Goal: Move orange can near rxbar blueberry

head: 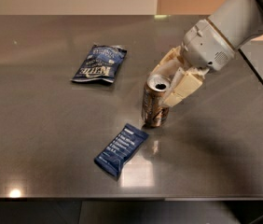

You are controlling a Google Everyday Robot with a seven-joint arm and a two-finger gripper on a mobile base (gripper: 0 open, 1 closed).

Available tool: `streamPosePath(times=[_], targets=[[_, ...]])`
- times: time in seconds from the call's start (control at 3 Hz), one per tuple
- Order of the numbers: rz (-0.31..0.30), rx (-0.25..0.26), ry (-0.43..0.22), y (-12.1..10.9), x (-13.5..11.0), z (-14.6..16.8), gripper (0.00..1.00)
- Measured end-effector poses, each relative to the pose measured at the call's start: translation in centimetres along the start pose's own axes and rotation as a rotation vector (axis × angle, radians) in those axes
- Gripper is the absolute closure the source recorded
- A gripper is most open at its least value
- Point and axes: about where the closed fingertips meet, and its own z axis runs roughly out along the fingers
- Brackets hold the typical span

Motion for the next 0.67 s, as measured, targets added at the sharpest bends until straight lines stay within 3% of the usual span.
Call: streamPosePath(times=[0.33, 0.67], targets=[[-0.015, -0.022, -0.004, 0.39, 0.04, 0.74, 1.00], [-0.019, -0.036, 0.000, 0.57, 0.20, 1.58, 0.81]])
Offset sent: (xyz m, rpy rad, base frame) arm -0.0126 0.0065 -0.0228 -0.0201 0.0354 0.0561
